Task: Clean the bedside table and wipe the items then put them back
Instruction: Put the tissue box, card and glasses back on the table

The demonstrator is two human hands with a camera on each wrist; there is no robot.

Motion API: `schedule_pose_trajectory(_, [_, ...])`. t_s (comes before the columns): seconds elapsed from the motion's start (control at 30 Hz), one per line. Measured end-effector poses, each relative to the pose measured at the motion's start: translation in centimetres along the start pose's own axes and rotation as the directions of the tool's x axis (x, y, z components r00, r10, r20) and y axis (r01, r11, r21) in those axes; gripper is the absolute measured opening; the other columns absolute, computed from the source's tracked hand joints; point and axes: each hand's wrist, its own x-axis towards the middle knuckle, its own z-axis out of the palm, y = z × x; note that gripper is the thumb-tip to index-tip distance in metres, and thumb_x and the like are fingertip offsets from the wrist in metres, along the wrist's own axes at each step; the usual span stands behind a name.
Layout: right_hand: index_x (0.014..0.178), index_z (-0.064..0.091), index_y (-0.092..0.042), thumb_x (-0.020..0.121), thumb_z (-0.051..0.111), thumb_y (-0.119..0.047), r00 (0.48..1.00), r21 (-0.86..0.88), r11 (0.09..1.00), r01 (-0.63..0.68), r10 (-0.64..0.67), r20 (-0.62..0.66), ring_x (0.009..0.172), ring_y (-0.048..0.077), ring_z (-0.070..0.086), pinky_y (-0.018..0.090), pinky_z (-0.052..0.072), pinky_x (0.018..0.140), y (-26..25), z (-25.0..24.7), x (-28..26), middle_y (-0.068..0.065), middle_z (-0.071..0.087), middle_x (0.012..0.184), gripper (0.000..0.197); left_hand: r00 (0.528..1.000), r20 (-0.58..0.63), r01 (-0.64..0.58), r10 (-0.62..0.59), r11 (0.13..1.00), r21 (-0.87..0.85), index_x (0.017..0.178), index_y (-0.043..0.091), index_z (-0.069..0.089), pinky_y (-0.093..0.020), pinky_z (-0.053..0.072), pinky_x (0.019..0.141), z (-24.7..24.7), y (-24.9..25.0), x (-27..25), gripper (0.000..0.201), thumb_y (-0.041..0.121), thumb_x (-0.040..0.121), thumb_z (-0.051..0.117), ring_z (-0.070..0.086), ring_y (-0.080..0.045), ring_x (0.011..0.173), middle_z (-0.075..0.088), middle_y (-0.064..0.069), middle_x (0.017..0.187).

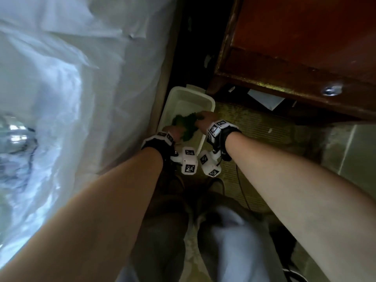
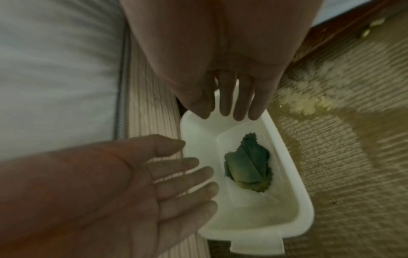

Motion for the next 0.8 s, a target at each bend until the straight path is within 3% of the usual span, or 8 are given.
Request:
schedule_pose_trajectory(0.1, [0.121, 0.063, -0.005, 0.100, 0.047, -0.017, 0.999, -0.011, 1.000, -0.001, 0.000, -0.039, 0.095, 0.028, 0.059, 0.031, 0.047, 0.076, -2.9, -2.7, -6.0, 0.016, 0.063, 0.120, 0.030, 0.996, -0.036, -0.085, 0.086, 0.996, 0.042, 0.139, 0.001, 0.052, -0.035, 0.051, 0.095, -1.5, 3.5, -6.8, 0.044, 0.018, 0.098, 0.056, 0.057, -0.021, 0.106, 0.055, -0.018, 0.138])
schedule_pose_trajectory(0.2, [0.106, 0.066, -0.009, 0.095, 0.055, -0.018, 0.996, 0.034, 0.999, -0.021, 0.024, -0.087, 0.092, 0.029, 0.062, 0.029, 0.045, 0.069, -6.0, -5.6, -12.6, 0.009, 0.065, 0.097, 0.018, 0.987, -0.060, -0.146, 0.152, 0.985, 0.094, 0.125, 0.002, 0.062, -0.030, 0.054, 0.080, -3.6, 6.9, -14.7, 0.034, 0.019, 0.095, 0.062, 0.058, -0.019, 0.098, 0.064, -0.019, 0.120])
schedule_pose_trajectory(0.27, [0.117, 0.066, -0.012, 0.093, 0.057, -0.017, 0.995, 0.001, 1.000, -0.006, 0.006, -0.098, 0.101, 0.028, 0.063, 0.027, 0.048, 0.076, -8.4, -7.8, -17.1, 0.007, 0.066, 0.108, 0.026, 0.985, -0.082, -0.148, 0.154, 0.986, 0.073, 0.110, 0.011, 0.069, -0.034, 0.056, 0.087, -5.1, 9.0, -19.7, 0.027, 0.026, 0.087, 0.072, 0.066, -0.026, 0.097, 0.069, -0.014, 0.103])
schedule_pose_trajectory(0.37, [0.125, 0.065, -0.021, 0.091, 0.057, -0.017, 0.993, -0.084, 0.996, 0.043, -0.052, -0.108, 0.111, 0.024, 0.062, 0.029, 0.051, 0.092, -12.2, -10.9, -23.2, 0.004, 0.063, 0.130, 0.035, 0.966, -0.120, -0.191, 0.231, 0.943, 0.274, 0.125, 0.023, 0.065, -0.027, 0.052, 0.085, -7.8, 11.8, -26.8, 0.045, 0.037, 0.083, 0.073, 0.066, -0.024, 0.102, 0.068, -0.003, 0.116])
schedule_pose_trajectory(0.47, [0.122, 0.067, -0.025, 0.089, 0.058, -0.021, 0.986, -0.149, 0.984, 0.096, -0.115, -0.121, 0.106, 0.026, 0.064, 0.034, 0.053, 0.093, -16.0, -13.3, -28.1, 0.005, 0.066, 0.125, 0.034, 0.936, -0.147, -0.241, 0.320, 0.888, 0.392, 0.132, 0.022, 0.060, -0.023, 0.046, 0.080, -10.6, 13.6, -33.1, 0.047, 0.035, 0.088, 0.068, 0.063, -0.020, 0.102, 0.065, -0.001, 0.124])
schedule_pose_trajectory(0.57, [0.120, 0.067, -0.025, 0.089, 0.060, -0.023, 0.975, -0.264, 0.952, 0.154, -0.190, -0.115, 0.105, 0.027, 0.065, 0.034, 0.053, 0.092, -19.7, -14.5, -32.0, 0.005, 0.068, 0.120, 0.032, 0.905, -0.202, -0.262, 0.374, 0.865, 0.429, 0.128, 0.017, 0.061, -0.031, 0.051, 0.092, -13.3, 13.6, -38.5, 0.043, 0.028, 0.088, 0.070, 0.063, -0.024, 0.109, 0.067, -0.005, 0.119])
schedule_pose_trajectory(0.63, [0.119, 0.068, -0.025, 0.089, 0.061, -0.024, 0.968, -0.329, 0.925, 0.188, -0.232, -0.098, 0.106, 0.028, 0.064, 0.033, 0.052, 0.092, -22.4, -14.4, -34.0, 0.006, 0.067, 0.121, 0.031, 0.888, -0.248, -0.257, 0.387, 0.865, 0.431, 0.126, 0.015, 0.062, -0.033, 0.050, 0.096, -15.6, 12.6, -41.3, 0.043, 0.027, 0.086, 0.073, 0.063, -0.024, 0.109, 0.068, -0.005, 0.117])
schedule_pose_trajectory(0.8, [0.119, 0.066, -0.018, 0.090, 0.059, -0.020, 0.939, -0.447, 0.840, 0.308, -0.345, -0.002, 0.110, 0.030, 0.062, 0.034, 0.051, 0.093, -29.4, -12.3, -37.0, 0.009, 0.065, 0.123, 0.029, 0.856, -0.375, -0.194, 0.356, 0.893, 0.405, 0.125, 0.012, 0.062, -0.033, 0.052, 0.090, -21.3, 8.6, -46.7, 0.044, 0.025, 0.084, 0.072, 0.065, -0.025, 0.104, 0.069, -0.005, 0.117])
